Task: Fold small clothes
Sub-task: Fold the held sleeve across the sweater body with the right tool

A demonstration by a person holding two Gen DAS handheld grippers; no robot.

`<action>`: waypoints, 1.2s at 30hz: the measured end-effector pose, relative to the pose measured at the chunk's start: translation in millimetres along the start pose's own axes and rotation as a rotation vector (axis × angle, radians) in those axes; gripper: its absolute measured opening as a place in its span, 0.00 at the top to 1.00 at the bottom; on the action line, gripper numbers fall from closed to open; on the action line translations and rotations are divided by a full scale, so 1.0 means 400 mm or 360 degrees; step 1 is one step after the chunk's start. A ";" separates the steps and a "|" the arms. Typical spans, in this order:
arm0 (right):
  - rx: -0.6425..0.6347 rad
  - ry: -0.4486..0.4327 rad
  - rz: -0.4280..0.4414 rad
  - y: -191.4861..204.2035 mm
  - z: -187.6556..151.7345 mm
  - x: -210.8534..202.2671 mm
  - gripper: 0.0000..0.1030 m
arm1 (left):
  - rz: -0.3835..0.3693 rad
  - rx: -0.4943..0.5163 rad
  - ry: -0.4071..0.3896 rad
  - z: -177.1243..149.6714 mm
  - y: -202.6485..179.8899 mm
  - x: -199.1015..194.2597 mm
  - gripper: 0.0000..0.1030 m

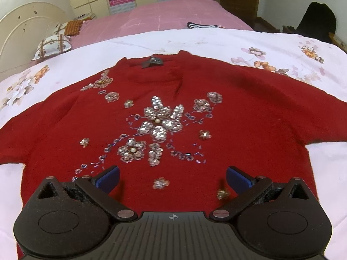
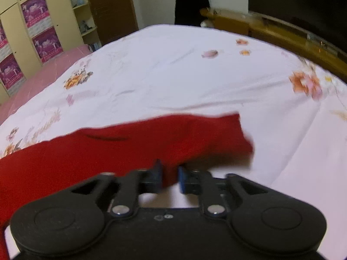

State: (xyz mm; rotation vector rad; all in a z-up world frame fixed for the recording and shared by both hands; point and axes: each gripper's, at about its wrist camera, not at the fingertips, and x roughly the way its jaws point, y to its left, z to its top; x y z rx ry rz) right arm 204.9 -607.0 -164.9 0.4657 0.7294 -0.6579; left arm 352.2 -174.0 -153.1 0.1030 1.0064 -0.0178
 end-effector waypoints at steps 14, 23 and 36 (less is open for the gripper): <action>0.0131 0.0027 0.0027 -0.048 -0.016 -0.021 0.41 | 0.0032 -0.0047 0.0049 -0.016 0.037 0.025 0.00; 0.0128 -0.0119 0.0072 0.002 0.030 0.016 0.93 | -0.0068 -0.0161 0.0039 -0.010 0.063 0.016 0.00; -0.0462 -0.0216 0.0804 0.530 -0.042 -0.160 0.94 | -0.0072 -0.0292 -0.0075 0.020 0.243 -0.027 0.00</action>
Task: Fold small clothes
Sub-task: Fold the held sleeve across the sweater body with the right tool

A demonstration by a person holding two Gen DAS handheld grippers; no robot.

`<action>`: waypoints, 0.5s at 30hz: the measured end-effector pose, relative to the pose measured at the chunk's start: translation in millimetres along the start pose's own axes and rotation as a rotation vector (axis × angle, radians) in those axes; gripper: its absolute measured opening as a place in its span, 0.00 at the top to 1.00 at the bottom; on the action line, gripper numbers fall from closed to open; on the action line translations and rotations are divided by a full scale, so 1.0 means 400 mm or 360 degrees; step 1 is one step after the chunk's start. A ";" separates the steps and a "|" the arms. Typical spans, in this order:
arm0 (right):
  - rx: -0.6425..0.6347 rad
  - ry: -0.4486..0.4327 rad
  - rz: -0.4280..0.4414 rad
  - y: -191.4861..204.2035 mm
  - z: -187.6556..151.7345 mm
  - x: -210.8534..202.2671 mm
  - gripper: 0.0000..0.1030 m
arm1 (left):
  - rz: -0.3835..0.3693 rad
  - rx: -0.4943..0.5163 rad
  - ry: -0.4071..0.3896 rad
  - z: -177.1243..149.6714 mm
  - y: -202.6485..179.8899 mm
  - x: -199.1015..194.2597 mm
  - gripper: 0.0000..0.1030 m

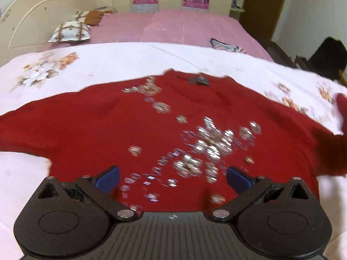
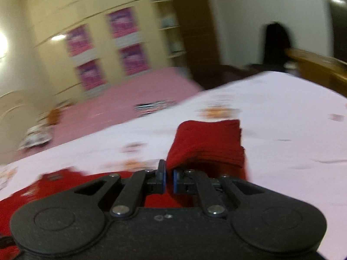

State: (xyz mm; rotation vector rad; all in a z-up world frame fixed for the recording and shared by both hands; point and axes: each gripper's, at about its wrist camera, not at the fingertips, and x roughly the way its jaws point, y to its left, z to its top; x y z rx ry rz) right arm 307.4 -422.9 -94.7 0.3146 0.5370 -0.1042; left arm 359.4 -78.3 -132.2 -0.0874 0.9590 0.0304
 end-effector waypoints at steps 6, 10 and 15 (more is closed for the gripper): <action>-0.0164 0.0250 0.0331 0.293 -0.118 0.121 0.93 | -0.0075 -0.0102 0.0003 0.019 0.110 0.019 0.00; -0.0288 0.0506 0.0429 0.394 -0.217 0.187 0.74 | -0.0197 -0.0141 0.0042 0.021 0.145 0.049 0.00; -0.0321 0.0443 0.0413 0.377 -0.209 0.123 0.53 | -0.0356 -0.0141 0.0137 0.020 0.128 0.094 0.00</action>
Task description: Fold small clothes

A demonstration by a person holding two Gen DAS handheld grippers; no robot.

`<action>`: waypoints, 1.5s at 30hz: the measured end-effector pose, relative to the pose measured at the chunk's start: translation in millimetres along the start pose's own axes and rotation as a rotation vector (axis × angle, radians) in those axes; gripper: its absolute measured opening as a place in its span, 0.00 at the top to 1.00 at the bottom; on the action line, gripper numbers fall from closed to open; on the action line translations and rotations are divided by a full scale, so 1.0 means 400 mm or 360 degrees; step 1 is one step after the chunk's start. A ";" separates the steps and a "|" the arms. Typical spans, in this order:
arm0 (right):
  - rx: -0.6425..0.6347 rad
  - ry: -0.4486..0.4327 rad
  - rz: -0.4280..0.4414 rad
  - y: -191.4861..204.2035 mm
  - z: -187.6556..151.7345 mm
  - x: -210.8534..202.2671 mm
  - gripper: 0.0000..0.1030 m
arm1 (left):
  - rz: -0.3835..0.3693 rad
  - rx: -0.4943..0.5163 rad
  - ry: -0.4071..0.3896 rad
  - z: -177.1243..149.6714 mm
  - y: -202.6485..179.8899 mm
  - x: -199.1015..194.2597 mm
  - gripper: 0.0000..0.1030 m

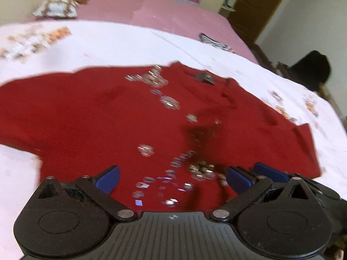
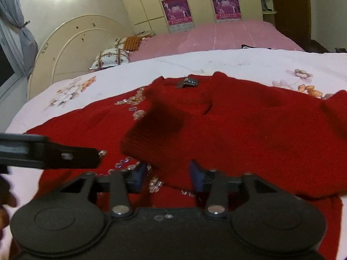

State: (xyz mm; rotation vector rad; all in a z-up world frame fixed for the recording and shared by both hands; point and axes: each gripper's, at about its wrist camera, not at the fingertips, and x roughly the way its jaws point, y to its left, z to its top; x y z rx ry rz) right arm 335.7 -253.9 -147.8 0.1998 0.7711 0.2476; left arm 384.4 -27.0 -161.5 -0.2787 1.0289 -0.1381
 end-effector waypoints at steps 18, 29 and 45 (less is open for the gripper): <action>0.0184 -0.0112 -0.0324 -0.152 -0.119 -0.131 0.45 | -0.0300 -0.0116 -0.0135 -0.031 -0.048 0.090 0.67; 0.0185 -0.0115 -0.0404 -0.178 -0.126 -0.148 0.44 | -0.0358 -0.0129 -0.0209 -0.020 -0.066 0.104 0.92; 0.0167 -0.0097 -0.0522 -0.197 -0.131 -0.136 0.39 | -0.0392 -0.0301 -0.0389 -0.019 -0.028 0.080 0.96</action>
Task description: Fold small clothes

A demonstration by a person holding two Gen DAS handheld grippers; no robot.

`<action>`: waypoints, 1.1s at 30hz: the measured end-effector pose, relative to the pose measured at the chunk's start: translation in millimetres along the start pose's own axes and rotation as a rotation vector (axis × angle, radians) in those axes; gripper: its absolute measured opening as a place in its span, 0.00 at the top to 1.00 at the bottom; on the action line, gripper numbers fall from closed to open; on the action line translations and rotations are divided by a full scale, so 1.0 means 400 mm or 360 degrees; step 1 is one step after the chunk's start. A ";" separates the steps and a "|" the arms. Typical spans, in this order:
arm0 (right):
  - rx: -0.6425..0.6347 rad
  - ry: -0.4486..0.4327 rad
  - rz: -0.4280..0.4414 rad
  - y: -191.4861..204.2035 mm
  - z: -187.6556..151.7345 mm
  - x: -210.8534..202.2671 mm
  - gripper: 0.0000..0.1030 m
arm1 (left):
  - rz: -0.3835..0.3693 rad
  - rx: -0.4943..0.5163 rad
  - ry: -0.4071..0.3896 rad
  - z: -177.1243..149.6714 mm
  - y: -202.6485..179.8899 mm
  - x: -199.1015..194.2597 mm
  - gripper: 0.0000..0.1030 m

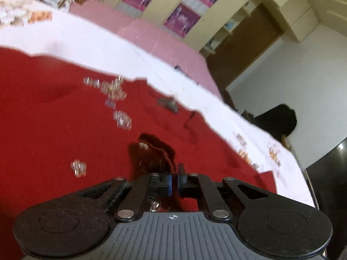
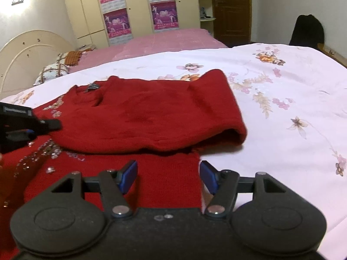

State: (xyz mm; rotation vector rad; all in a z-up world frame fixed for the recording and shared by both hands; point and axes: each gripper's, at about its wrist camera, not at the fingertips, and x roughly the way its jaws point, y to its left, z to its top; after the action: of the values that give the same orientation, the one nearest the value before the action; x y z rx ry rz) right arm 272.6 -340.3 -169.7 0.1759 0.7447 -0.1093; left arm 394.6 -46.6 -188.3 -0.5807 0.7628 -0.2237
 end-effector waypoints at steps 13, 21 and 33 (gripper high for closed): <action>0.0056 -0.0001 -0.0116 -0.033 0.042 0.079 0.54 | 0.0196 -0.0126 -0.0261 0.111 0.176 -0.159 0.96; 0.0281 -0.0036 -0.0077 -0.076 0.045 0.073 0.92 | 0.0309 -0.0137 -0.0135 0.066 0.241 -0.116 0.96; 0.0267 -0.0014 0.0070 -0.087 0.048 0.005 0.66 | 0.0464 -0.0086 -0.0112 0.055 0.252 -0.205 0.96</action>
State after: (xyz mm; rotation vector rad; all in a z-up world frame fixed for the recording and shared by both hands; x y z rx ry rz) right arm 281.2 -378.1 -161.6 0.3513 0.7226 -0.1307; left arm 350.4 77.3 -185.2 -0.5182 0.7769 0.0862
